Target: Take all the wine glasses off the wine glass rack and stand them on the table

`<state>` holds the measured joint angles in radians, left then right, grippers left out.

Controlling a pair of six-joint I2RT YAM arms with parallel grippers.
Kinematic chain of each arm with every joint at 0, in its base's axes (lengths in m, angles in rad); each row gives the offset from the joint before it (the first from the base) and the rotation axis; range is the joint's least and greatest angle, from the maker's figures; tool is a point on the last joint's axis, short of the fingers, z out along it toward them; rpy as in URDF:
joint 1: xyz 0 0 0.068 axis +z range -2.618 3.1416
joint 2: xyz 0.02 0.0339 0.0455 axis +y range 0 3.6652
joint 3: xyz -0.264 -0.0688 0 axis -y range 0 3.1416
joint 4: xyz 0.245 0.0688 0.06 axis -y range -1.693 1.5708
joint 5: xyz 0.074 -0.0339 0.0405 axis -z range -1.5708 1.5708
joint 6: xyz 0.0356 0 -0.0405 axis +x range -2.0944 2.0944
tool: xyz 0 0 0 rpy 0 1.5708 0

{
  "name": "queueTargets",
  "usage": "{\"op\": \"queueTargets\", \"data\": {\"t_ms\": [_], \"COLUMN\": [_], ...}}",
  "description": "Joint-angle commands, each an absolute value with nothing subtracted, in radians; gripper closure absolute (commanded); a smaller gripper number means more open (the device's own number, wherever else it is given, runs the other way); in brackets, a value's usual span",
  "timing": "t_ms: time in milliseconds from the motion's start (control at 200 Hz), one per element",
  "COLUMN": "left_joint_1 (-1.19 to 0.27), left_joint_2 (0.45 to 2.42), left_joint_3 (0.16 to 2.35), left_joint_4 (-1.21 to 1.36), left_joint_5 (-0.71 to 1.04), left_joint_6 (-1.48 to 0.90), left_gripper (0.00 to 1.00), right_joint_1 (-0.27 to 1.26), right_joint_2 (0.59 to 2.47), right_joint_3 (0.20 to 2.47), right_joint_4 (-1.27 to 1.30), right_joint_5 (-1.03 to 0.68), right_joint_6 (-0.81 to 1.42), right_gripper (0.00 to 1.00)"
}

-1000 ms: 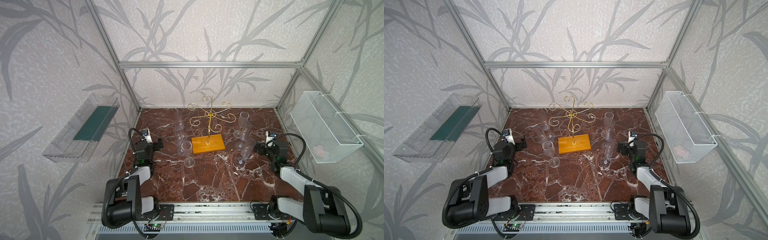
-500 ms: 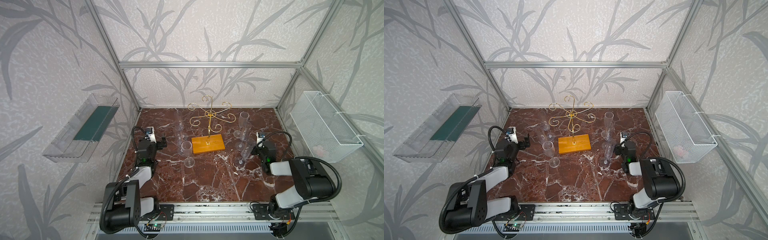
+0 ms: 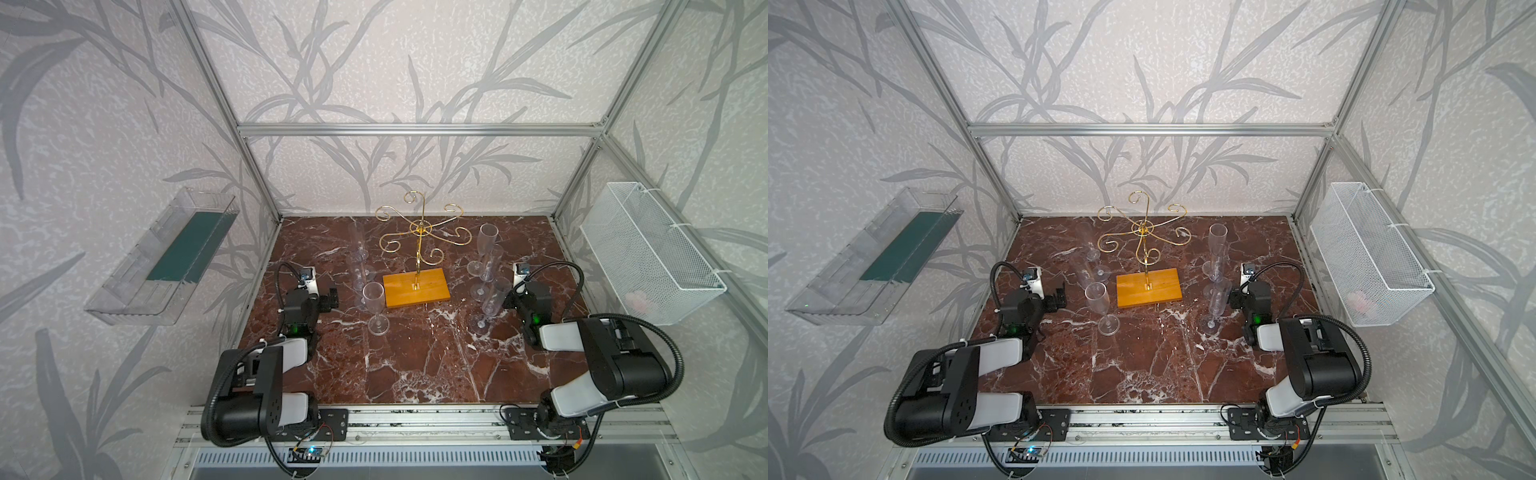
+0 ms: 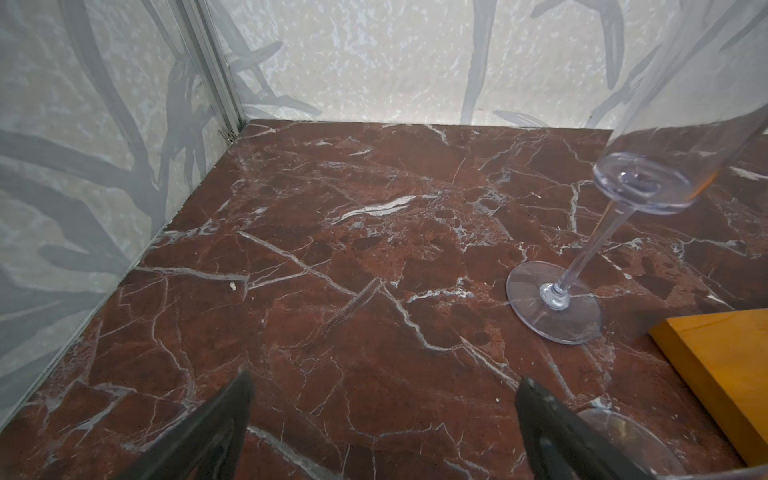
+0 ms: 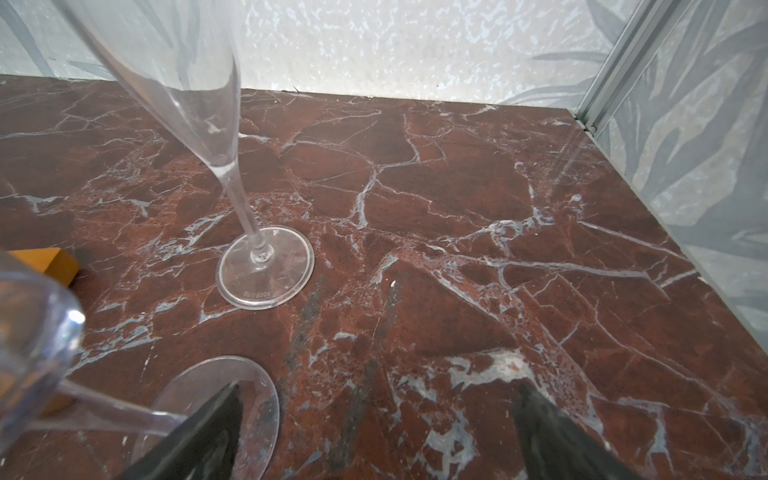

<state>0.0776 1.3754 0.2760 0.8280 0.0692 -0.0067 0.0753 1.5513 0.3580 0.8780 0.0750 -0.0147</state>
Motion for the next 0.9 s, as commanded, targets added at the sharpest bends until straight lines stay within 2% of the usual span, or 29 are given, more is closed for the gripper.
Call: {"op": "queueTargets", "data": {"t_ms": [0,100,210,290,375,450,899], "left_joint_1": [0.076,0.075,0.075,0.076,0.081,0.080,0.078], "left_joint_2": [1.454,1.594,1.516,1.576,1.548,1.572,1.565], "left_joint_3": [0.308,0.290,0.354,0.374,0.395,0.379,0.384], "left_joint_4": [0.945,1.164,0.905,0.968,0.876,0.950,0.930], "left_joint_5": [0.079,0.086,0.061,0.062,0.042,0.038,0.035], "left_joint_6": [-0.022,-0.021,-0.033,-0.031,-0.041,-0.041,-0.040], "left_gripper": [0.01,0.01,0.01,0.01,0.01,0.01,0.01], "right_joint_1": [0.079,0.080,0.081,0.083,0.083,0.083,0.084], "right_joint_2": [1.536,1.537,1.537,1.537,1.537,1.537,1.537], "right_joint_3": [0.375,0.375,0.377,0.377,0.377,0.377,0.381], "right_joint_4": [0.893,0.891,0.890,0.890,0.890,0.889,0.882], "right_joint_5": [0.094,0.094,0.095,0.098,0.098,0.098,0.098], "right_joint_6": [-0.024,-0.025,-0.026,-0.026,-0.027,-0.027,-0.029], "right_gripper": [0.01,0.01,0.01,0.01,0.01,0.01,0.01]}}
